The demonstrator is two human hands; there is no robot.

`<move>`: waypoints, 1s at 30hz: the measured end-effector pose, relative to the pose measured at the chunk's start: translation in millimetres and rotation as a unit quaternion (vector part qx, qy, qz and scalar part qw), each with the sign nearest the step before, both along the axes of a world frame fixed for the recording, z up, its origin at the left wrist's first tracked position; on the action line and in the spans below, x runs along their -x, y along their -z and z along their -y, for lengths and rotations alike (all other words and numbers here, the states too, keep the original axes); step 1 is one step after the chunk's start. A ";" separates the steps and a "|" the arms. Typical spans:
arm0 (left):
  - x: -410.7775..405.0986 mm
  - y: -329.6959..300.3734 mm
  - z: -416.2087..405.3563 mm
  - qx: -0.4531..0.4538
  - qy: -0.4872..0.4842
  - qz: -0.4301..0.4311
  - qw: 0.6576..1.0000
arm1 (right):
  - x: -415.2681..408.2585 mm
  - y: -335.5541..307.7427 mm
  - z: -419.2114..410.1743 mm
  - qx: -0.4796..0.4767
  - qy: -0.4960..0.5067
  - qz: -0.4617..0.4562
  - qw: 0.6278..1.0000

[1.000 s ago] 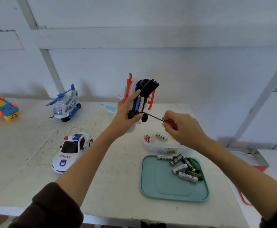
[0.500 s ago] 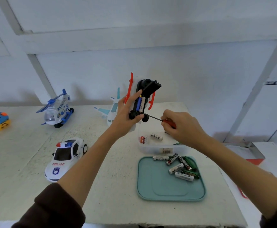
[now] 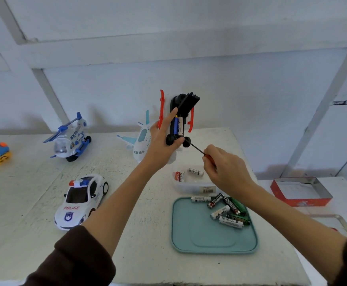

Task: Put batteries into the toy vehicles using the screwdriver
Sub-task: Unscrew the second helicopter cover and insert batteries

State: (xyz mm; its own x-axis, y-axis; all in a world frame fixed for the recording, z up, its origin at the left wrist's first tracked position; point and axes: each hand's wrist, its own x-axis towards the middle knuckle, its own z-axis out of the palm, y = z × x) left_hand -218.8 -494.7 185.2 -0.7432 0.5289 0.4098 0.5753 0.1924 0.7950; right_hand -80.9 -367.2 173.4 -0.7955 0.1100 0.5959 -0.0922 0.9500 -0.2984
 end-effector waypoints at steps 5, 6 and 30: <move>0.2 -1.8 -0.4 0.018 0.019 0.013 1.000 | -2.9 4.3 -5.4 0.014 -0.004 -0.011 1.000; 1.4 -3.4 0.6 0.022 0.029 0.015 0.999 | -4.3 3.6 -6.9 0.020 -0.003 -0.015 1.000; 25.6 -13.2 3.6 0.156 0.109 -0.031 0.981 | 26.9 -57.7 -64.6 -0.027 0.037 0.020 0.999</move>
